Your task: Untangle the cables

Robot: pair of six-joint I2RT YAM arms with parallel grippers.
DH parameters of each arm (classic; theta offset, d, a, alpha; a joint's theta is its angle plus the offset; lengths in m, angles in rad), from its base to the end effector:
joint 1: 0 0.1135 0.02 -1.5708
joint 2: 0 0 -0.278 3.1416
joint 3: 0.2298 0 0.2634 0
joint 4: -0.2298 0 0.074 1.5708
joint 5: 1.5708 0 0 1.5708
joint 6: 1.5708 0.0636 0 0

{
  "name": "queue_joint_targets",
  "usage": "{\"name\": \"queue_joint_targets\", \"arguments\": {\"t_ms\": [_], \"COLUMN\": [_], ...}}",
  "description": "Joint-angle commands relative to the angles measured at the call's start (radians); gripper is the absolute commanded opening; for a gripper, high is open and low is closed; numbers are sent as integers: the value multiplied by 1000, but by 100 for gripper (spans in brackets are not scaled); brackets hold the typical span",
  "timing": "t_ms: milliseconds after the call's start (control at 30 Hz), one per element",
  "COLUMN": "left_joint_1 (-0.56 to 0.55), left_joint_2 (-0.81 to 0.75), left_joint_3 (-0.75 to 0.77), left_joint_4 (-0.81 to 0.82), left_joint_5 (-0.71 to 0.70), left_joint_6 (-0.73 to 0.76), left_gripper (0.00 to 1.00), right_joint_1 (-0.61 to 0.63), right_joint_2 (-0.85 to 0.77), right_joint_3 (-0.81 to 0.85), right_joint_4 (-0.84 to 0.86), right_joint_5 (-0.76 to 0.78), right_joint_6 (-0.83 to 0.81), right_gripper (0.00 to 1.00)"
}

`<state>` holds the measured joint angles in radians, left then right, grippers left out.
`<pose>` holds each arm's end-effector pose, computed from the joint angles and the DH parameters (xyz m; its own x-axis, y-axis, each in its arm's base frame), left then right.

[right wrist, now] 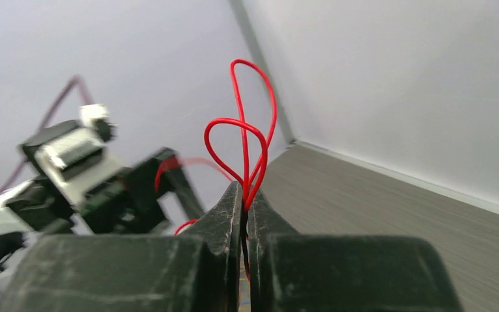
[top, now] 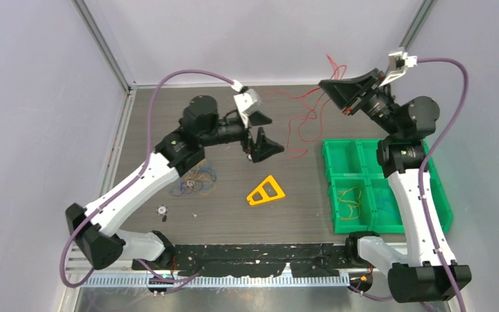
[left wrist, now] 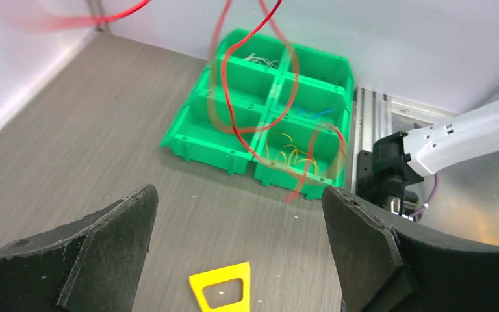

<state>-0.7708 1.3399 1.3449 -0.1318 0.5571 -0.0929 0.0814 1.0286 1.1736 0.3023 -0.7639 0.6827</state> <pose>0.2201 -0.2607 0.4292 -0.1801 0.0651 -0.9815 0.9550 0.2506 -0.1586 0.2255 0.0625 0.4999 -0.0947 0.4494 -0.8883 -0.7998 0.4969 0.3367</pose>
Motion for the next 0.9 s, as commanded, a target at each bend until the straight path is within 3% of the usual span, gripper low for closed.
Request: {"name": "queue_joint_targets", "arguments": {"t_ms": [0, 233, 333, 433, 500, 867], "left_joint_1": [110, 262, 288, 292, 294, 296], "left_joint_2": [-151, -309, -373, -412, -426, -402], "left_joint_3": [-48, -179, -245, -295, -308, -299], "left_joint_4": [11, -58, -79, -94, -108, -172], "left_joint_5": [19, 4, -1, -8, -14, -90], "left_joint_6": [-11, 12, 18, 20, 19, -46], "left_gripper": [99, 100, 100, 99, 100, 100], "right_joint_1": [-164, -538, -647, -688, -697, -701], "right_joint_2": [-33, 52, 119, 207, 246, 271], "right_joint_3": [-4, 45, 122, 190, 209, 27], "right_joint_4": [-51, -188, -339, -586, -653, -580], "right_joint_5": [-72, -281, -313, -250, -159, 199], "right_joint_6": [-62, -223, -447, -712, -900, -1097], "right_gripper": [5, 5, 5, 5, 5, 5]}}
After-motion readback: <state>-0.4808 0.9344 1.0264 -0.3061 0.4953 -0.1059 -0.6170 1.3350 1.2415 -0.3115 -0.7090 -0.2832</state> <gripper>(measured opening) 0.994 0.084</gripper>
